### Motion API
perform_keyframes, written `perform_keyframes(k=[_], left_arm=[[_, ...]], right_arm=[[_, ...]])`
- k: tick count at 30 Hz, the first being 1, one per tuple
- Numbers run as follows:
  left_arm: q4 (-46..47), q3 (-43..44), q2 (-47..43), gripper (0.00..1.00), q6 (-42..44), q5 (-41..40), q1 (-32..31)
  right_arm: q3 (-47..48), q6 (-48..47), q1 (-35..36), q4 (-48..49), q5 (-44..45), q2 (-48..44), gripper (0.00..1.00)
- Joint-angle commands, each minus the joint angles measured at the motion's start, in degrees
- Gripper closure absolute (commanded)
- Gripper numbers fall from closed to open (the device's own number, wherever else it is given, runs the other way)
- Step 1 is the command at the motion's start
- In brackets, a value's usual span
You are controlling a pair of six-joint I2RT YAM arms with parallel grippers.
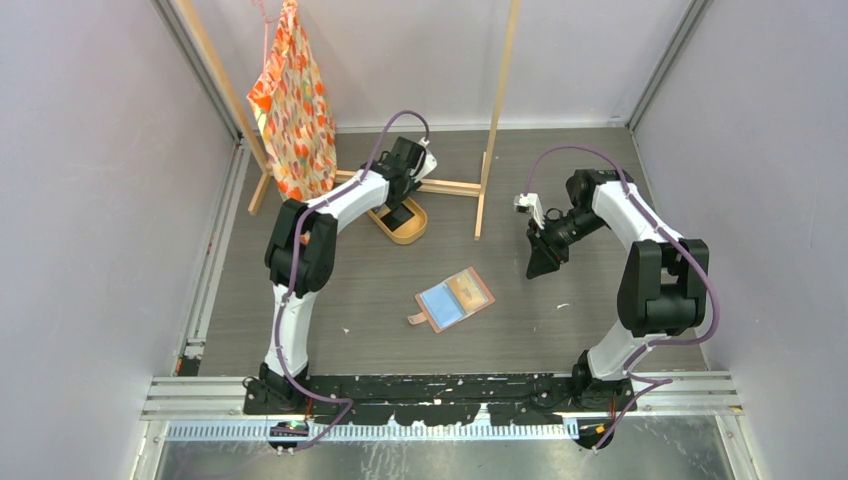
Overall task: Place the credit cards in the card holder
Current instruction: Pick up the credit card from the storage box.
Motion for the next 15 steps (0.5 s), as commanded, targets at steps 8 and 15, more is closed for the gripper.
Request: perform_keyframes(k=[8, 15], left_arm=[[4.3, -0.4, -3.6, 0.49, 0.0, -2.6, 0.3], [4.4, -0.6, -4.1, 0.55, -0.1, -2.5, 0.2]], right_arm=[[2.3, -1.3, -0.1, -1.5, -1.2, 0.5, 0.69], [2.4, -1.6, -0.1, -1.7, -1.4, 0.6, 0.69]])
